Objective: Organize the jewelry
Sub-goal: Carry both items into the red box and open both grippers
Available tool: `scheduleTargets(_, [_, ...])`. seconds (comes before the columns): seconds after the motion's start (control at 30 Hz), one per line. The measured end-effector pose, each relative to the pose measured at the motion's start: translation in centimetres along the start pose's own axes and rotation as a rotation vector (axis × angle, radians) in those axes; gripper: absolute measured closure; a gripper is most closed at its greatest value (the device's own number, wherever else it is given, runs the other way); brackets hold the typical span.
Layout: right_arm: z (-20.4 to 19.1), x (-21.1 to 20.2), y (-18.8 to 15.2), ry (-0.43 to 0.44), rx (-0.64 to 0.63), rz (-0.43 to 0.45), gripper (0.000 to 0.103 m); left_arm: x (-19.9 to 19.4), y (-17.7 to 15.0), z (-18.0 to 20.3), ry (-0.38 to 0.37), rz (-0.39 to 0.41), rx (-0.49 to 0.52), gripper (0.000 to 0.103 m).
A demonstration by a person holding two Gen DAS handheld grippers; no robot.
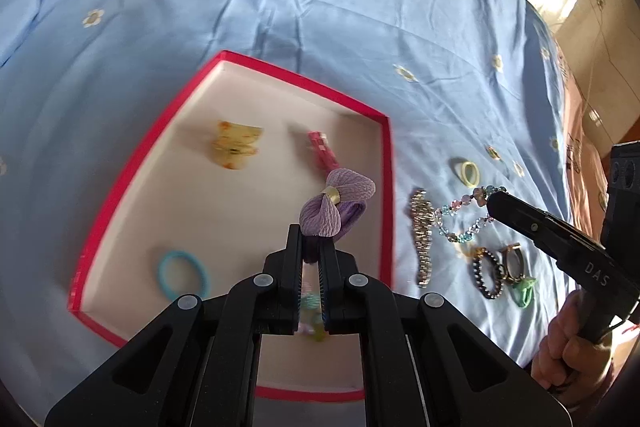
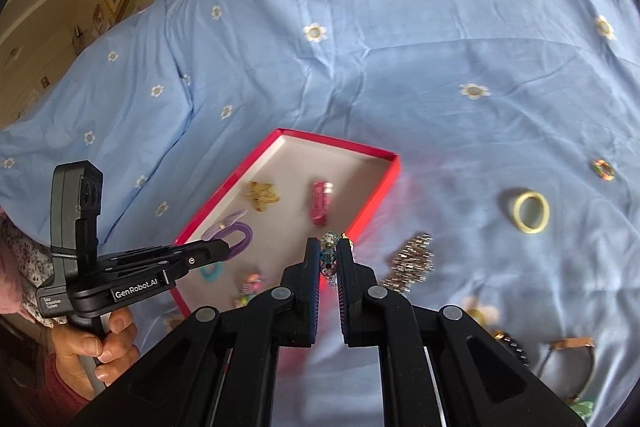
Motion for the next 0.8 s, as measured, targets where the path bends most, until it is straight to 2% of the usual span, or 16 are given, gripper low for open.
scheduleTargets(0.4, [-4.2,4.6,1.5,0.061,-0.04,-0.025,0.096,0.4,1.0,-4.6,0.059,0.007,-0.053,0.097])
scheduleTargets(0.53, [-4.9,6.6,1.5,0.067,-0.043,-0.049,0.096,1.3,1.6,-6.3,0.103,0.001,-0.063,0.097])
scheduleTargets(0.8, [-5.0,9.7,1.1,0.057,-0.045,-0.1,0.096,3.0,2.6,-7.3,0.134,-0.017,-0.054,0.097])
Point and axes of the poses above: each gripper's, at about its wrist camera, not at the fingertips, and x roughly the way its jaws point, z to its right, y to its top, the point moved 8 cm from there along x, roughly the way its jaws point, and after that the axes turned 6 degrees about -x, right-handed, at the moved point
